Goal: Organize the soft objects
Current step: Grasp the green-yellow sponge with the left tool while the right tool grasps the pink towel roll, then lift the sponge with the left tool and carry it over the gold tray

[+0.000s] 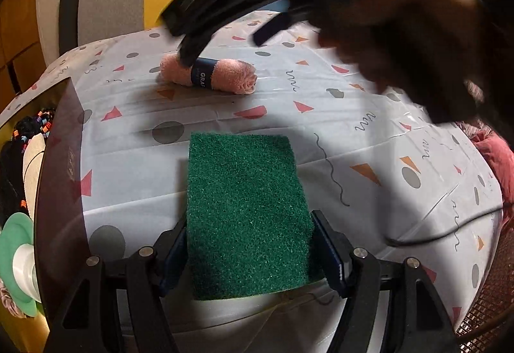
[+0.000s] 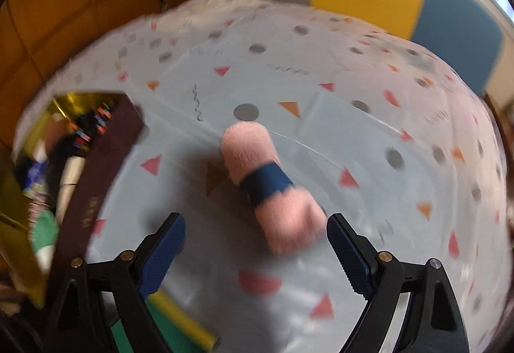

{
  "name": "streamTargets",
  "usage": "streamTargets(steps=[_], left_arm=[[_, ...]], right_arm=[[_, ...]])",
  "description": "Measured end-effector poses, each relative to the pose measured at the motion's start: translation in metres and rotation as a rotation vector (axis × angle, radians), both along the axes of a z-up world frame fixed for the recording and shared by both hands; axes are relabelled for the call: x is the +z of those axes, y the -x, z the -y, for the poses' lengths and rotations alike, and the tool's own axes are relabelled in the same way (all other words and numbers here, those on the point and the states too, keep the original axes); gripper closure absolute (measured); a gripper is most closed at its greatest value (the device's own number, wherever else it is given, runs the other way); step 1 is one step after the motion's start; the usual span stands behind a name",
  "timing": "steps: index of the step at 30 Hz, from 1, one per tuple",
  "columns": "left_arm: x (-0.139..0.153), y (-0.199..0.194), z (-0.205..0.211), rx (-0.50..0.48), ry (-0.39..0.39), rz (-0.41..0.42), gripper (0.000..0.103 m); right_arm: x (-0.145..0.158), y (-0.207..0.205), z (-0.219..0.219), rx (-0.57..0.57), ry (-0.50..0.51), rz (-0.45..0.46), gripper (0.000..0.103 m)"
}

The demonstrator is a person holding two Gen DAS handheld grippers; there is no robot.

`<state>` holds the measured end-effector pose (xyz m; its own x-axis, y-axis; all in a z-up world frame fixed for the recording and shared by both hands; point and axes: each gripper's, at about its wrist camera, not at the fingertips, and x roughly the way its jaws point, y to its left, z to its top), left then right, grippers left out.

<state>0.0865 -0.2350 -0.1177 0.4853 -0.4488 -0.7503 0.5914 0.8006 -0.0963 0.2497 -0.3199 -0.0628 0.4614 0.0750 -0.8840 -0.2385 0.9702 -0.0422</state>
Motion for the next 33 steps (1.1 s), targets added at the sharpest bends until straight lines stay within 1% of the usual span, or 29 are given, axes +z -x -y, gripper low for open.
streamTargets(steps=[1, 2, 3, 4, 5, 6, 7, 8, 10, 13, 16, 19, 22, 23, 24, 27, 30, 33], left_arm=[[0.000, 0.000, -0.001, 0.000, 0.003, 0.000, 0.032], [0.000, 0.000, -0.001, 0.000, 0.005, 0.000, 0.032], [0.000, 0.000, -0.002, 0.000, 0.007, 0.000, 0.032], [0.000, 0.000, -0.002, 0.000, 0.009, 0.000, 0.032], [-0.001, 0.000, -0.002, 0.000, 0.012, 0.000, 0.032], [-0.001, 0.000, -0.003, 0.000, 0.014, 0.000, 0.032], [-0.001, 0.000, -0.003, 0.000, 0.016, 0.000, 0.032], [-0.001, 0.000, -0.003, 0.000, 0.018, -0.001, 0.032], [-0.002, 0.000, -0.003, 0.000, 0.015, 0.005, 0.032], [-0.002, -0.001, -0.003, 0.001, 0.014, 0.007, 0.032], [-0.002, -0.001, -0.002, 0.002, 0.010, 0.011, 0.032], [-0.001, 0.002, 0.000, 0.003, 0.010, 0.011, 0.032], [-0.001, 0.003, 0.000, 0.007, 0.004, 0.014, 0.032], [0.000, 0.004, 0.001, 0.009, 0.000, 0.014, 0.032], [0.000, 0.005, 0.002, 0.011, -0.006, 0.017, 0.032], [0.002, 0.005, 0.005, 0.008, -0.025, 0.010, 0.032], [0.004, 0.002, 0.003, 0.018, -0.035, -0.011, 0.033], [0.006, 0.006, 0.001, 0.026, -0.049, -0.013, 0.033]], right_arm=[[-0.006, -0.009, -0.005, 0.008, 0.033, -0.005, 0.013], [-0.014, -0.018, -0.010, 0.023, 0.051, -0.020, 0.017], [-0.022, -0.024, -0.014, 0.032, 0.072, -0.032, 0.023], [-0.028, -0.029, -0.017, 0.035, 0.099, -0.040, 0.048], [-0.034, -0.031, -0.019, 0.030, 0.142, -0.047, 0.060], [-0.035, -0.030, -0.017, 0.026, 0.157, -0.038, 0.060], [-0.031, -0.026, -0.014, 0.019, 0.131, -0.030, 0.063], [-0.027, -0.021, -0.009, 0.007, 0.112, -0.027, 0.063], [-0.017, -0.008, -0.002, -0.019, 0.112, -0.008, 0.064], [-0.001, 0.029, 0.016, -0.059, 0.080, 0.002, 0.063], [0.005, 0.074, 0.043, -0.152, 0.021, -0.053, 0.063], [-0.005, 0.124, 0.064, -0.239, -0.032, -0.111, 0.063], [-0.027, 0.160, 0.075, -0.320, -0.051, -0.134, 0.063], [-0.032, 0.169, 0.078, -0.343, -0.075, -0.110, 0.063], [-0.032, 0.176, 0.081, -0.358, -0.096, -0.062, 0.063], [-0.033, 0.181, 0.087, -0.401, -0.135, -0.019, 0.063], [-0.039, 0.184, 0.089, -0.383, -0.146, 0.006, 0.062], [-0.039, 0.185, 0.089, -0.381, -0.144, 0.012, 0.061]])
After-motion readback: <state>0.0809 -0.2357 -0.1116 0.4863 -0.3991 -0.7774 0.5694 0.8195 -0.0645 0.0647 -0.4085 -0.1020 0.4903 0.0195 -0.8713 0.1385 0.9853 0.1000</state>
